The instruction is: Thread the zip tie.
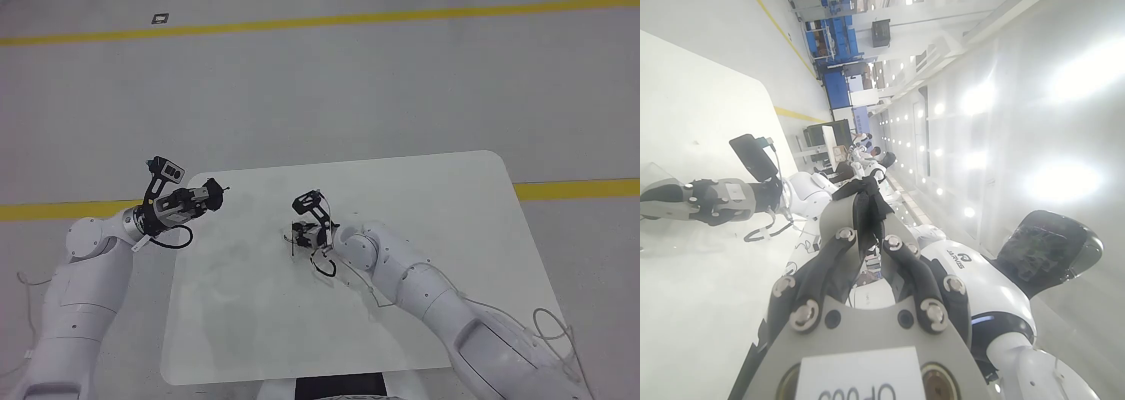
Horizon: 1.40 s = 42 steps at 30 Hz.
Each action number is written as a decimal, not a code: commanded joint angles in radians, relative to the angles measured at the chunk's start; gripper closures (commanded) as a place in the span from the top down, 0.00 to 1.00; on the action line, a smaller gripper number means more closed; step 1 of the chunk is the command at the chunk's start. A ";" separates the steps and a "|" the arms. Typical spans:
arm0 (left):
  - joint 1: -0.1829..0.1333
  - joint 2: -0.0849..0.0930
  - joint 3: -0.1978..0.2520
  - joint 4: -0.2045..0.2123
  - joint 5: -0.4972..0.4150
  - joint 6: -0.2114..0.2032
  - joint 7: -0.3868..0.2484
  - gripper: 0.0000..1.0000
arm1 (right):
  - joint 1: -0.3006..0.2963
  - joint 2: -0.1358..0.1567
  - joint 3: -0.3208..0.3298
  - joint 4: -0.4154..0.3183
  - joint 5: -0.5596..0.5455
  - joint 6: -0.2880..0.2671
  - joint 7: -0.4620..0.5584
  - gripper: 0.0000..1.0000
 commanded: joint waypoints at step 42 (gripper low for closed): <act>0.000 0.000 0.000 0.000 0.000 0.000 0.000 0.00 | -0.097 0.043 0.023 -0.353 -0.206 0.148 0.230 1.00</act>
